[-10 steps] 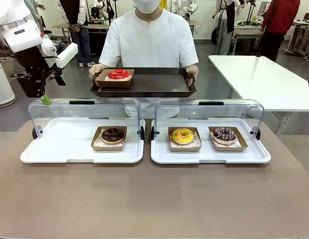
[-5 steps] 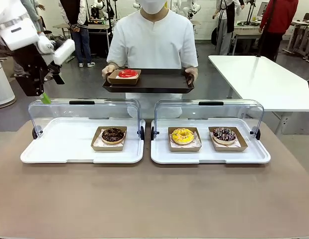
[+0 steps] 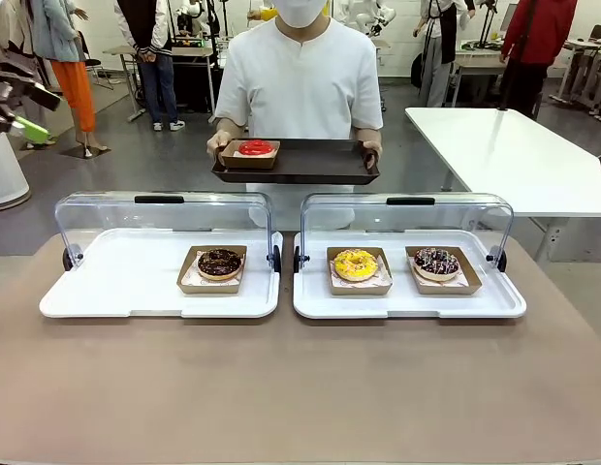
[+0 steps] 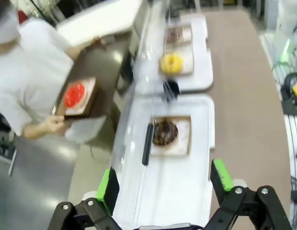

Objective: Provide the desired donut to the person.
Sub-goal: Pick up and lift the Paper togo box containing the Donut pointed at by the person.

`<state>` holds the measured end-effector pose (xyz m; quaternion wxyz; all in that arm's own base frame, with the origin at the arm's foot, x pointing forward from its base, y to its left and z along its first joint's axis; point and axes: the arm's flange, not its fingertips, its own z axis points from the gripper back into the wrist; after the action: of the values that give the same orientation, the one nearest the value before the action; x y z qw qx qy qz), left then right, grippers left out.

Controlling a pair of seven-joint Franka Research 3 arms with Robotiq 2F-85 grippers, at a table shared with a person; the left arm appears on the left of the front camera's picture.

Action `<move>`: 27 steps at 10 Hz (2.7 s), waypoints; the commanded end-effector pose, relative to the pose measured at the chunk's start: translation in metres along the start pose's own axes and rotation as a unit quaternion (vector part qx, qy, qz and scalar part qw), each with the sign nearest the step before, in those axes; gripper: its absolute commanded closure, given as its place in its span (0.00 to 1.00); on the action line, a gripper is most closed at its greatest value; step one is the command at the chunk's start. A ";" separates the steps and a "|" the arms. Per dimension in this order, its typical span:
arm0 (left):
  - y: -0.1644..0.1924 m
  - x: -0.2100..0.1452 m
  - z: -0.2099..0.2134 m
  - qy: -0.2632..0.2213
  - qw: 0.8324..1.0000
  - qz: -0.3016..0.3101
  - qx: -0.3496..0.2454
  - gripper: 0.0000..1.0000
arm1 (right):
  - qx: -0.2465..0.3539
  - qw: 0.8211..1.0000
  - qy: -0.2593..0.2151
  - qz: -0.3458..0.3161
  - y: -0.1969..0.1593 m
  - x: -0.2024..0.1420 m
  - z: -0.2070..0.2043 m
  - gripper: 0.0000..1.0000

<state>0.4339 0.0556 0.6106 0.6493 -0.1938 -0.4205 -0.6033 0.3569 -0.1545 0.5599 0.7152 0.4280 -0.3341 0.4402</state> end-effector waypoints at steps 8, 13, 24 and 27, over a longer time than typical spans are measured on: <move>0.001 -0.131 -0.008 -0.088 0.988 0.080 -0.098 0.00 | 0.004 1.000 -0.007 0.005 0.000 0.001 -0.001 0.00; -0.003 -0.133 -0.015 -0.092 0.986 0.101 -0.094 0.00 | 0.004 1.000 -0.007 0.005 0.000 0.001 -0.001 0.00; -0.003 -0.133 -0.015 -0.092 0.986 0.101 -0.094 0.00 | 0.004 1.000 -0.007 0.005 0.000 0.001 -0.001 0.00; -0.003 -0.133 -0.015 -0.092 0.986 0.101 -0.094 0.00 | 0.004 1.000 -0.007 0.005 0.000 0.001 -0.001 0.00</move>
<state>0.4461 0.1270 0.4967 0.6434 -0.3475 -0.3907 -0.5592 0.3568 -0.1541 0.5600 0.7152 0.4279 -0.3336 0.4406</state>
